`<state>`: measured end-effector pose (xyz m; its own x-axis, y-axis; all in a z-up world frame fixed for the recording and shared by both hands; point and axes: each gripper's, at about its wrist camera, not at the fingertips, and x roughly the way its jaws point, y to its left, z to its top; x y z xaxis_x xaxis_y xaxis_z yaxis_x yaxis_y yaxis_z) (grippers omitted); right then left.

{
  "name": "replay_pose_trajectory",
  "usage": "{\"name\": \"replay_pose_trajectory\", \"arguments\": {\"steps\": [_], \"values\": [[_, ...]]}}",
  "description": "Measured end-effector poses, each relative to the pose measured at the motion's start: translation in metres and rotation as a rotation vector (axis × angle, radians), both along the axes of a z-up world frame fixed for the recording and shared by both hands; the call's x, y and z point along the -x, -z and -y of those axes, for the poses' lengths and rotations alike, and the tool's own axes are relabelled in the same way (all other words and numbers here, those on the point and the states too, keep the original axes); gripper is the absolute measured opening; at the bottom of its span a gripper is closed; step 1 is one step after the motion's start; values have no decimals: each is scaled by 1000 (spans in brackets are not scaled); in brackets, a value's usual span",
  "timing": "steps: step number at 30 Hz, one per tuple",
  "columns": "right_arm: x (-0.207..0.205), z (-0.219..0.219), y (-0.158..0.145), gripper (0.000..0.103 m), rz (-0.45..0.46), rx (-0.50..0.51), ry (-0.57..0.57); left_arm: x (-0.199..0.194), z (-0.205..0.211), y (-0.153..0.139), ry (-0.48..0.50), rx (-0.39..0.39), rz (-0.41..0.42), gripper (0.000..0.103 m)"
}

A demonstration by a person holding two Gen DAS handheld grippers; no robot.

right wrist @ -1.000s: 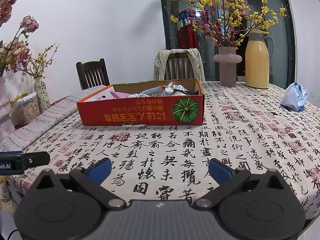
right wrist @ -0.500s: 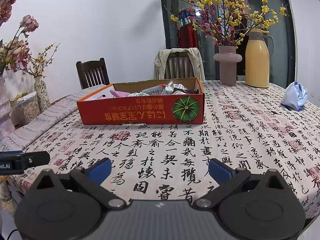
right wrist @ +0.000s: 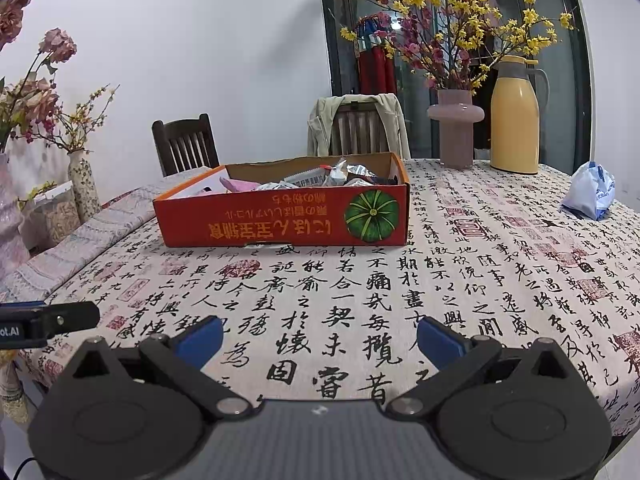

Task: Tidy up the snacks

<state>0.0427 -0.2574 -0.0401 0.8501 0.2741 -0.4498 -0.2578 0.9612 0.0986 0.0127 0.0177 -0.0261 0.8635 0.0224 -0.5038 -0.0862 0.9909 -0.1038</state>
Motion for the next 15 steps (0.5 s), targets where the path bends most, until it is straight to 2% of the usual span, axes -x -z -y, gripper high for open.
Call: {"name": "replay_pose_trajectory", "arguments": {"steps": [15], "values": [[1, -1, 2, 103, -1, 1, -1, 1, 1, 1, -1, 3, 1, 103]]}}
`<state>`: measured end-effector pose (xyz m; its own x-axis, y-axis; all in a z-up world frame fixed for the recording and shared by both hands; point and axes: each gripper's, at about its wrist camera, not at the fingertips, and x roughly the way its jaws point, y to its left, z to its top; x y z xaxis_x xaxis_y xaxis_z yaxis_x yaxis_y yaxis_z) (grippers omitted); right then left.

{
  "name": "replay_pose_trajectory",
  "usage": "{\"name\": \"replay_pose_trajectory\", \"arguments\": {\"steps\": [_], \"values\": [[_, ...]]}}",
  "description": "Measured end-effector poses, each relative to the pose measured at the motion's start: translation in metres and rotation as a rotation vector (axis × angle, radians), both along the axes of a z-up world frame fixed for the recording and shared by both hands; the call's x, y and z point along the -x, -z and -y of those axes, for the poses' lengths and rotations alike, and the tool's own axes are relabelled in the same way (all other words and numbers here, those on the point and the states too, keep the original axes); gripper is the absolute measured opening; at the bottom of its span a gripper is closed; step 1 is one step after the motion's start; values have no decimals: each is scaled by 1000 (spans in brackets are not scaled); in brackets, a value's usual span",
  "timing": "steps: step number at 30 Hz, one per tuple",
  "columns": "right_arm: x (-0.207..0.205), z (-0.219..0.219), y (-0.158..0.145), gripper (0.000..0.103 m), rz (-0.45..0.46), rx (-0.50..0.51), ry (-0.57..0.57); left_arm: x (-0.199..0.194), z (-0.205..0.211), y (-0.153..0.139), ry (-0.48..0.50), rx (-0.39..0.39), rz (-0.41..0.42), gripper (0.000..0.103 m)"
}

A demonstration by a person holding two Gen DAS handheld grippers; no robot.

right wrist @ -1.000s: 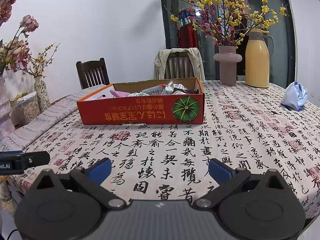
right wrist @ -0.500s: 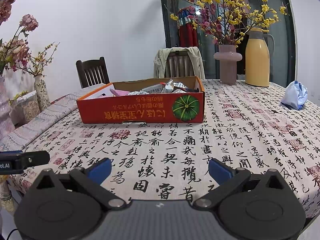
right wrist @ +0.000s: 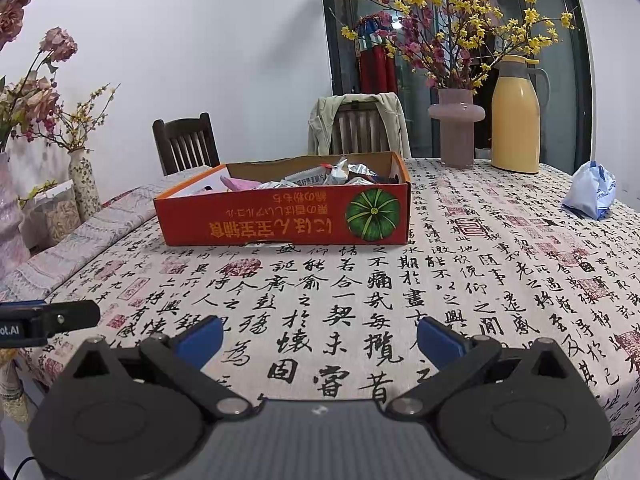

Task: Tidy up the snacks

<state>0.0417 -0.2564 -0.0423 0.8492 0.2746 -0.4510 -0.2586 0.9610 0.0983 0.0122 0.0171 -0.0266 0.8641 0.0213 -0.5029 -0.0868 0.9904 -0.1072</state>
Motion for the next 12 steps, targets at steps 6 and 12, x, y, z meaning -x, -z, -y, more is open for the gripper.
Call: {"name": "replay_pose_trajectory", "arguments": {"steps": [6, 12], "values": [[0, 0, 1, 103, -1, 0, 0, 0, -1, -1, -13, 2, 8, 103], [2, -1, 4, 103, -6, 1, 0, 1, -3, -1, -10, 21, 16, 103]]}}
